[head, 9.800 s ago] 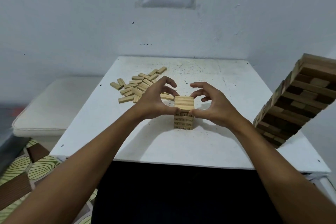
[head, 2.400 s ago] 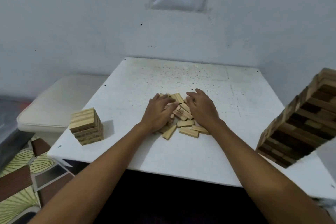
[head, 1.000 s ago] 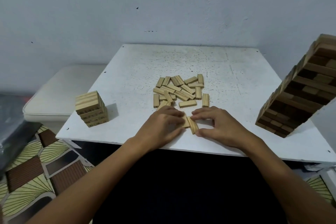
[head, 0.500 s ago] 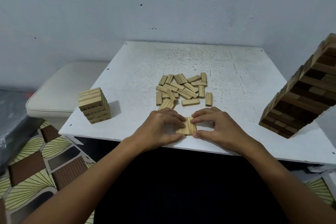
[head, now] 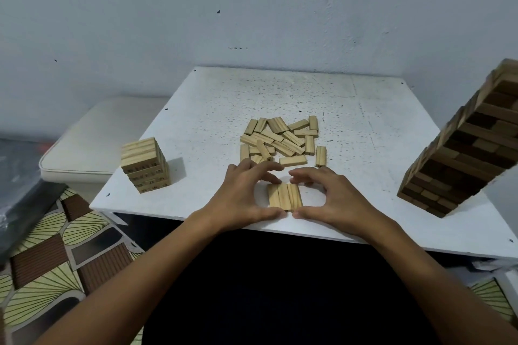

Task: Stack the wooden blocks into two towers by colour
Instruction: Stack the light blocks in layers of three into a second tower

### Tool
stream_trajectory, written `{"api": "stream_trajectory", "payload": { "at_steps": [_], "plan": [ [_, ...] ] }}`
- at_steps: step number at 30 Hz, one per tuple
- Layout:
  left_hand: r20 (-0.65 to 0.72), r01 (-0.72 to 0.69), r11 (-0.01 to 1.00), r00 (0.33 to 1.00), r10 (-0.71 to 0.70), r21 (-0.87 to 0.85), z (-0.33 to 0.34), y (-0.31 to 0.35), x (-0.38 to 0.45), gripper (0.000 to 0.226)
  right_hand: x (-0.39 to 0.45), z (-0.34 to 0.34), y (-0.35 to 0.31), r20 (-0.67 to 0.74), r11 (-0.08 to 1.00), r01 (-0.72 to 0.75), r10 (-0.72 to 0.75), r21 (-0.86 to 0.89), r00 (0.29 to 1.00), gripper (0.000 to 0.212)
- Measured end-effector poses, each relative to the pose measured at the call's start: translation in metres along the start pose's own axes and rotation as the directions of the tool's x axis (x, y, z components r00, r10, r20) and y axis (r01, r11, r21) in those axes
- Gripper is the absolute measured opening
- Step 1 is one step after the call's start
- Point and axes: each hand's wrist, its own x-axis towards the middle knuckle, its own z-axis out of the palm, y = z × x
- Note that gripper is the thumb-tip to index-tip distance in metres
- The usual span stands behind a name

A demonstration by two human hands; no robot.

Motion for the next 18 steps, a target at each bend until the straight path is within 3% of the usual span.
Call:
{"api": "stream_trajectory", "payload": {
  "at_steps": [9,14,18],
  "plan": [
    [-0.030,0.022,0.996,0.999,-0.025,-0.081,0.0014,0.0058,-0.0025,0.074,0.0044,0.0047,0.0017,-0.025,0.997,0.074,-0.074,-0.020,0.997,0.071],
    [-0.005,0.095,0.973,0.995,-0.098,-0.211,-0.0017,0.0046,-0.0036,0.085,0.0064,0.0041,0.0005,-0.011,0.995,0.084,-0.085,-0.053,0.996,0.068],
    [0.011,0.100,0.975,0.995,-0.100,-0.197,-0.0043,0.0053,-0.0032,0.084,0.0076,0.0046,-0.0001,-0.003,0.996,0.083,-0.083,-0.046,0.997,0.071]
  ]
}}
